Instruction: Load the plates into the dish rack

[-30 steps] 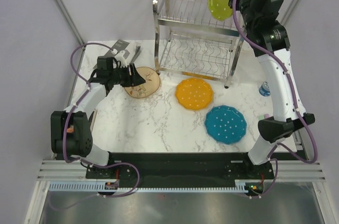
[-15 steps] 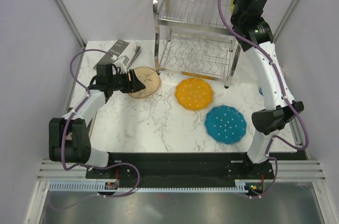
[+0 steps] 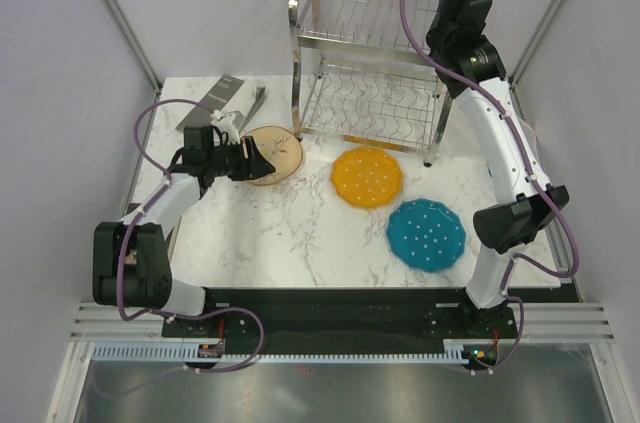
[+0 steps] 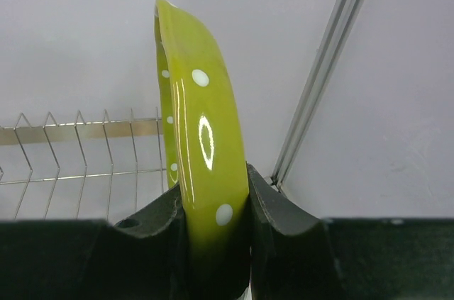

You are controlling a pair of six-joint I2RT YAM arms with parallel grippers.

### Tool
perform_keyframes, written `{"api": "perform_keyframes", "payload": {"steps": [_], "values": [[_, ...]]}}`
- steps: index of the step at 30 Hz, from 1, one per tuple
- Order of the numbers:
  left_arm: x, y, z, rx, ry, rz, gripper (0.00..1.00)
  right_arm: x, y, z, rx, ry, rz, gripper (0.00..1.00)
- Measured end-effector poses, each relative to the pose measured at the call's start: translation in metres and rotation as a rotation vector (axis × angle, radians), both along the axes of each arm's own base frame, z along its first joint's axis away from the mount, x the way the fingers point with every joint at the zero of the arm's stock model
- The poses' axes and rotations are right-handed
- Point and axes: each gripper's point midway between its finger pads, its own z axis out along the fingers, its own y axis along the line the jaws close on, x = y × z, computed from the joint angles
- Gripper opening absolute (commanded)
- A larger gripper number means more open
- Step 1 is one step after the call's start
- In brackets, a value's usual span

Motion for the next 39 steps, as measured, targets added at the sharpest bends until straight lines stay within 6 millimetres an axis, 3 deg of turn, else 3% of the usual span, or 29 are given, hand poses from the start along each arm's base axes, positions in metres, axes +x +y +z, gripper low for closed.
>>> {"api": "perform_keyframes", "payload": {"steps": [6, 13, 20, 22, 23, 26, 34, 39], "values": [[-0.001, 0.0, 0.0, 0.0, -0.003, 0.0, 0.62, 0.01, 0.006, -0.014, -0.016, 0.03, 0.003, 0.0], [-0.005, 0.0, -0.003, 0.001, 0.002, 0.001, 0.62, 0.033, 0.009, -0.049, -0.052, 0.103, -0.031, 0.0], [-0.007, 0.001, -0.001, 0.001, -0.004, 0.001, 0.62, 0.035, 0.006, -0.049, -0.045, 0.086, -0.063, 0.0], [-0.007, 0.001, -0.002, 0.001, -0.002, 0.001, 0.62, 0.037, 0.006, -0.051, -0.043, 0.083, -0.07, 0.12], [-0.007, 0.0, -0.002, 0.0, -0.001, 0.001, 0.62, 0.038, 0.006, -0.052, -0.042, 0.082, -0.072, 0.35], [-0.007, 0.001, -0.002, 0.001, -0.001, 0.001, 0.62, 0.039, 0.005, -0.05, -0.039, 0.072, -0.074, 0.67], [-0.001, 0.001, 0.004, 0.002, -0.015, 0.003, 0.63, 0.033, 0.019, -0.021, -0.045, -0.009, -0.025, 0.75], [0.031, -0.001, 0.031, 0.001, -0.083, 0.006, 0.64, -0.004, 0.03, 0.016, -0.035, -0.076, 0.053, 0.77]]}}
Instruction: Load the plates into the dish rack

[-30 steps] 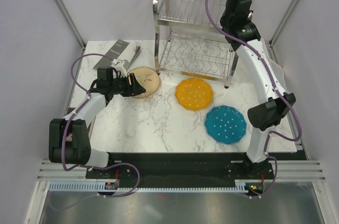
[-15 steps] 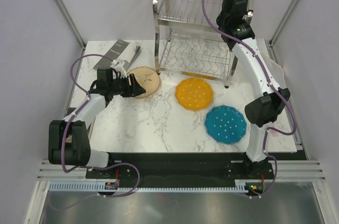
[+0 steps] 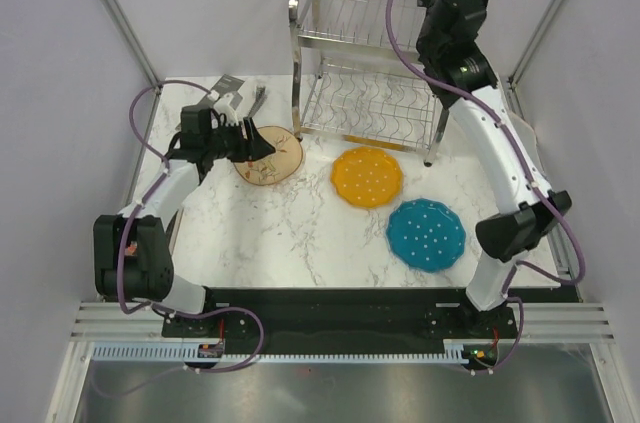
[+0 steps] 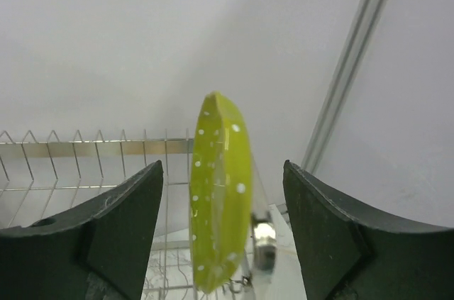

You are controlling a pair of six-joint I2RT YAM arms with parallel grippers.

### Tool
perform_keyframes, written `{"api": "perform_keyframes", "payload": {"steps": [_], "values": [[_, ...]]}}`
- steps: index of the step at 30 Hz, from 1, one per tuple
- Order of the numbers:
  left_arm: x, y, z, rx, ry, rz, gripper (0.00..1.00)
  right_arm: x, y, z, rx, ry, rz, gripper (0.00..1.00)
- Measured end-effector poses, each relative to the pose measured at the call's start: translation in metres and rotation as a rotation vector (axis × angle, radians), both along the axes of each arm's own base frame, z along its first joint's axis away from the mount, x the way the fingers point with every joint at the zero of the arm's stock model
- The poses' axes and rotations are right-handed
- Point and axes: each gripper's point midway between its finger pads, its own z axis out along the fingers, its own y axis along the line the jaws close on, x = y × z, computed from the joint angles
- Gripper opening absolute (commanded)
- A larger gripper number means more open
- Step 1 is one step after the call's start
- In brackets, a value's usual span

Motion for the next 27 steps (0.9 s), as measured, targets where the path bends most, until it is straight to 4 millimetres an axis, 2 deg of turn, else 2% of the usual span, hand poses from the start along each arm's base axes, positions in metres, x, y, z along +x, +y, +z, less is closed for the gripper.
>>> {"api": "perform_keyframes", "payload": {"steps": [2, 4, 6, 8, 9, 10, 11, 12, 13, 14, 15, 17, 21, 23, 25, 27], "values": [[0.012, -0.001, 0.014, -0.002, -0.036, 0.001, 0.64, -0.026, -0.005, 0.018, 0.008, -0.038, 0.02, 0.77], [0.021, -0.001, 0.026, -0.004, -0.069, 0.002, 0.63, -0.056, -0.021, 0.033, 0.013, -0.075, 0.018, 0.78], [0.032, -0.001, 0.038, -0.005, -0.1, 0.002, 0.61, -0.081, -0.037, 0.036, 0.0, -0.083, 0.025, 0.78], [0.045, -0.002, 0.047, -0.005, -0.129, 0.005, 0.59, -0.104, -0.053, 0.022, -0.033, -0.045, 0.042, 0.69], [0.051, -0.002, 0.05, -0.006, -0.137, 0.005, 0.57, -0.115, -0.06, 0.008, -0.051, -0.009, 0.049, 0.63], [0.057, -0.002, 0.052, -0.006, -0.144, 0.005, 0.56, -0.123, -0.064, -0.008, -0.064, 0.034, 0.06, 0.39], [0.064, -0.003, 0.053, -0.007, -0.15, 0.006, 0.51, -0.128, -0.066, -0.021, -0.072, 0.071, 0.076, 0.14], [0.07, -0.003, 0.053, -0.007, -0.154, 0.005, 0.42, -0.132, -0.063, -0.042, -0.076, 0.121, 0.115, 0.0], [0.074, -0.004, 0.051, -0.007, -0.154, 0.005, 0.32, -0.136, -0.059, -0.064, -0.082, 0.178, 0.154, 0.0], [0.078, -0.004, 0.048, -0.01, -0.146, 0.005, 0.17, -0.138, -0.055, -0.085, -0.083, 0.228, 0.187, 0.0], [0.081, -0.005, 0.044, -0.014, -0.136, 0.006, 0.1, -0.14, -0.049, -0.112, -0.08, 0.286, 0.223, 0.0], [0.086, -0.006, 0.036, -0.022, -0.114, 0.003, 0.03, -0.144, -0.04, -0.169, -0.077, 0.424, 0.287, 0.0], [0.096, -0.011, 0.02, -0.038, -0.078, -0.017, 0.02, -0.147, -0.022, -0.266, -0.033, 0.671, 0.402, 0.0], [0.098, -0.012, 0.015, -0.043, -0.066, -0.023, 0.02, -0.141, -0.018, -0.298, 0.016, 0.755, 0.437, 0.0], [0.097, -0.014, 0.012, -0.05, -0.06, -0.035, 0.02, -0.129, -0.013, -0.32, 0.062, 0.801, 0.46, 0.0], [0.096, -0.016, 0.012, -0.053, -0.058, -0.043, 0.02, -0.12, -0.015, -0.334, 0.083, 0.827, 0.464, 0.0]]}}
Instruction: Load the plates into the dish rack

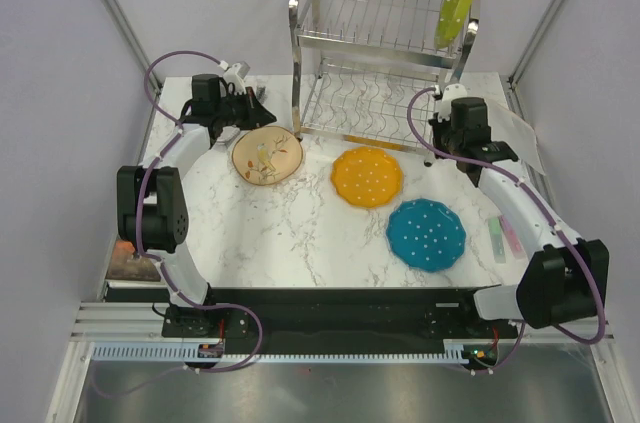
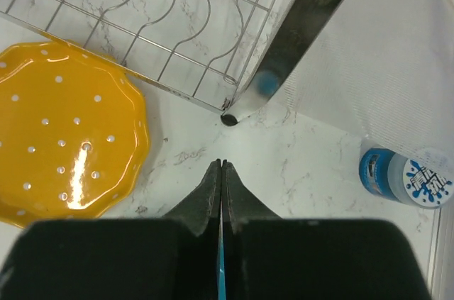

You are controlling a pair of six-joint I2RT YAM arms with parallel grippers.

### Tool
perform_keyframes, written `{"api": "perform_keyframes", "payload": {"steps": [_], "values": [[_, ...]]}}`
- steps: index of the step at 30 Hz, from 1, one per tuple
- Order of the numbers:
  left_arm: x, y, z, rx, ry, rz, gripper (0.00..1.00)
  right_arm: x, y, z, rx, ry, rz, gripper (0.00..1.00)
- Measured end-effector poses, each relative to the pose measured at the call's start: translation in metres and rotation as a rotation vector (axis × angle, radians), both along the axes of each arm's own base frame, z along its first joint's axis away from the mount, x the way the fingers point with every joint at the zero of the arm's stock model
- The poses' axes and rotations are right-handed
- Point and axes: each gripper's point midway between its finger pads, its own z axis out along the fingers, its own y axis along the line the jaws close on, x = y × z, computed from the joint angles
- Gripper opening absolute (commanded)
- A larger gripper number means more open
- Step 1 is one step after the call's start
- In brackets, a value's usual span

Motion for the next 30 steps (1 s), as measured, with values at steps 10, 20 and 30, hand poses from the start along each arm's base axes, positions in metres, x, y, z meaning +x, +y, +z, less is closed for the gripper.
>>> {"api": "perform_keyframes", "payload": {"steps": [10, 20, 30], "values": [[-0.01, -0.001, -0.004, 0.007, 0.011, -0.02, 0.02, 0.053, -0.02, -0.054, -0.006, 0.08, -0.047, 0.0], [-0.027, 0.001, -0.012, 0.039, 0.021, -0.034, 0.02, 0.111, -0.067, -0.056, -0.028, 0.073, -0.168, 0.0], [-0.067, -0.002, -0.023, 0.06, 0.081, -0.04, 0.53, 0.109, -0.054, -0.046, 0.059, 0.074, -0.11, 0.85]]}}
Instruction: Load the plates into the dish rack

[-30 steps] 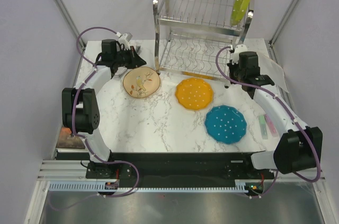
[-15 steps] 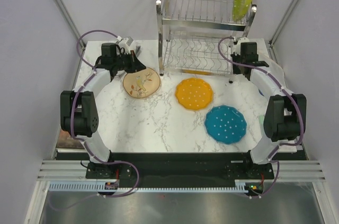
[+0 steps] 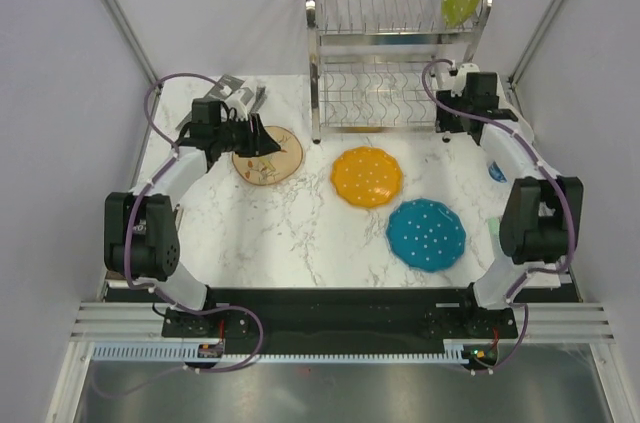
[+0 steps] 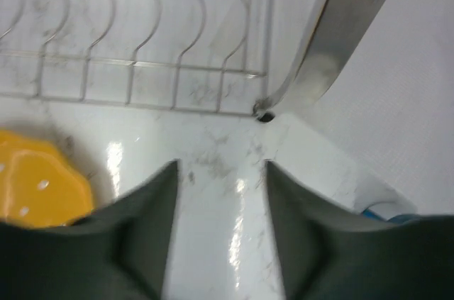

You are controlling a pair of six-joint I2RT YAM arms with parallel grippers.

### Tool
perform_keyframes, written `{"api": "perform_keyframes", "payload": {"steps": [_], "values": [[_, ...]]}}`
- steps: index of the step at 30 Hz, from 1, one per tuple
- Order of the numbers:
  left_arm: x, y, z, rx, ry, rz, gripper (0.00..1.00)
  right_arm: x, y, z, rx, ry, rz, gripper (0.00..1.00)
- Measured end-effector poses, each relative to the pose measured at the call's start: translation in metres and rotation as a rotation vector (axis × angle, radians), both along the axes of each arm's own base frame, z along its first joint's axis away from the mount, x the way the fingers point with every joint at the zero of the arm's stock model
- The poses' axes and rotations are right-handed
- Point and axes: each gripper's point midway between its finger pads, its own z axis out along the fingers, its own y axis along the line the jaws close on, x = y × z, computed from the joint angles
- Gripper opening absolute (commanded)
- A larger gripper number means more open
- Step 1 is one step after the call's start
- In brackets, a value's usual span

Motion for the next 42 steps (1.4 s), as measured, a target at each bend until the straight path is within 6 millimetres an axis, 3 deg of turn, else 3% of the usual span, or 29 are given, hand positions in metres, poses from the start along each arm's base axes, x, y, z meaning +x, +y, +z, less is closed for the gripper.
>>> {"api": "perform_keyframes", "payload": {"steps": [5, 8, 10, 14, 18, 22, 29, 36, 42], "values": [[-0.057, -0.018, 0.002, -0.066, 0.081, 0.0, 0.57, -0.086, 0.036, 0.033, 0.128, 0.018, 0.144, 0.89], [-0.096, -0.05, -0.01, -0.105, 0.156, -0.061, 0.58, -0.114, 0.042, 0.044, 0.139, 0.043, 0.205, 0.87], [-0.122, -0.072, -0.025, -0.115, 0.214, -0.115, 0.61, -0.127, 0.037, 0.033, 0.137, 0.107, 0.237, 0.86], [-0.171, -0.102, -0.052, -0.111, 0.33, -0.205, 0.64, -0.153, 0.001, -0.013, 0.107, 0.305, 0.244, 0.77], [-0.18, -0.116, -0.055, -0.128, 0.34, -0.222, 0.61, -0.184, -0.033, -0.069, 0.091, 0.515, 0.258, 0.66], [-0.187, -0.134, -0.058, -0.131, 0.336, -0.256, 0.59, -0.213, -0.045, -0.1, 0.074, 0.646, 0.321, 0.63], [-0.19, -0.14, -0.066, -0.12, 0.348, -0.256, 0.59, -0.237, -0.037, -0.107, 0.068, 0.707, 0.469, 0.59], [-0.188, -0.136, -0.071, -0.102, 0.342, -0.226, 0.61, -0.257, -0.029, -0.126, 0.131, 0.807, 0.516, 0.41], [-0.183, -0.13, -0.074, -0.085, 0.333, -0.18, 0.7, -0.267, -0.004, -0.132, 0.205, 0.876, 0.575, 0.39]]}}
